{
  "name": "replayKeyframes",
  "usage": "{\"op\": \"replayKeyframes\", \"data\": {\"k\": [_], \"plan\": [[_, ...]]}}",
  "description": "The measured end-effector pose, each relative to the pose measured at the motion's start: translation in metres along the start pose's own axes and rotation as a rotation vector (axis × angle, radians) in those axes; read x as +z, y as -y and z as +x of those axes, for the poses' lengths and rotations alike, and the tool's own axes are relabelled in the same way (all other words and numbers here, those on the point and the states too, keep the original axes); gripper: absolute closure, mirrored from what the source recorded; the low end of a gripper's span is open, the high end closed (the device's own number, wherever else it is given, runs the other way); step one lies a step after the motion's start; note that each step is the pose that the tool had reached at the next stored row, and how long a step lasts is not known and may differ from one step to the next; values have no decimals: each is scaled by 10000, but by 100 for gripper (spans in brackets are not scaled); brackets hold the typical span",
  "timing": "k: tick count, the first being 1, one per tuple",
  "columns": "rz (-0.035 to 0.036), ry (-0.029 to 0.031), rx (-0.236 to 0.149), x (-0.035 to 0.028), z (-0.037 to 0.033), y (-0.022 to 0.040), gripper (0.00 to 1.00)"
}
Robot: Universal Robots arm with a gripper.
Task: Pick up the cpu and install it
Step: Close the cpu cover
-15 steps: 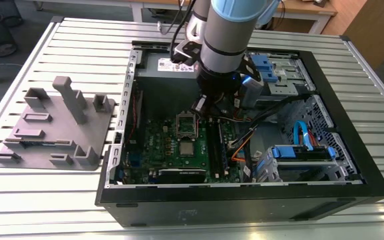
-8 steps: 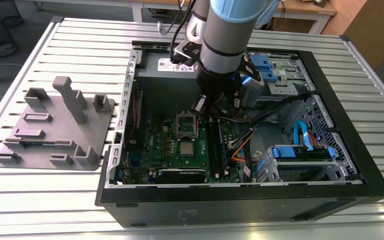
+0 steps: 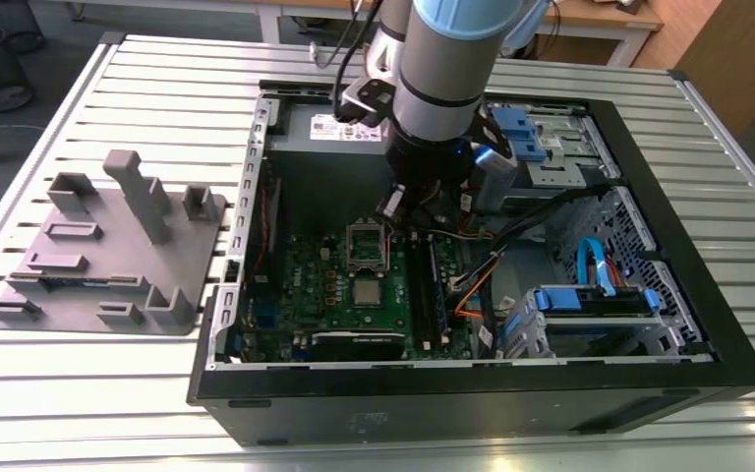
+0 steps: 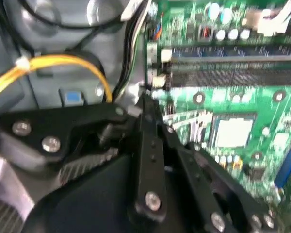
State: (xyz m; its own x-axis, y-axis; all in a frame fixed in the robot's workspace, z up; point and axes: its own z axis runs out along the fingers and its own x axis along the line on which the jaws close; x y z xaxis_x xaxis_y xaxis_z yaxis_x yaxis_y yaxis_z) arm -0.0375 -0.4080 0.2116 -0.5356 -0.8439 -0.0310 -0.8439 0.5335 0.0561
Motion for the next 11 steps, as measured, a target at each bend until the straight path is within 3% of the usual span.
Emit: {"op": "replayKeyframes", "data": {"k": [3, 11], "plan": [[7, 17, -1, -32, 9, 1, 89], [19, 27, 0, -36, 54, 20, 89]]}}
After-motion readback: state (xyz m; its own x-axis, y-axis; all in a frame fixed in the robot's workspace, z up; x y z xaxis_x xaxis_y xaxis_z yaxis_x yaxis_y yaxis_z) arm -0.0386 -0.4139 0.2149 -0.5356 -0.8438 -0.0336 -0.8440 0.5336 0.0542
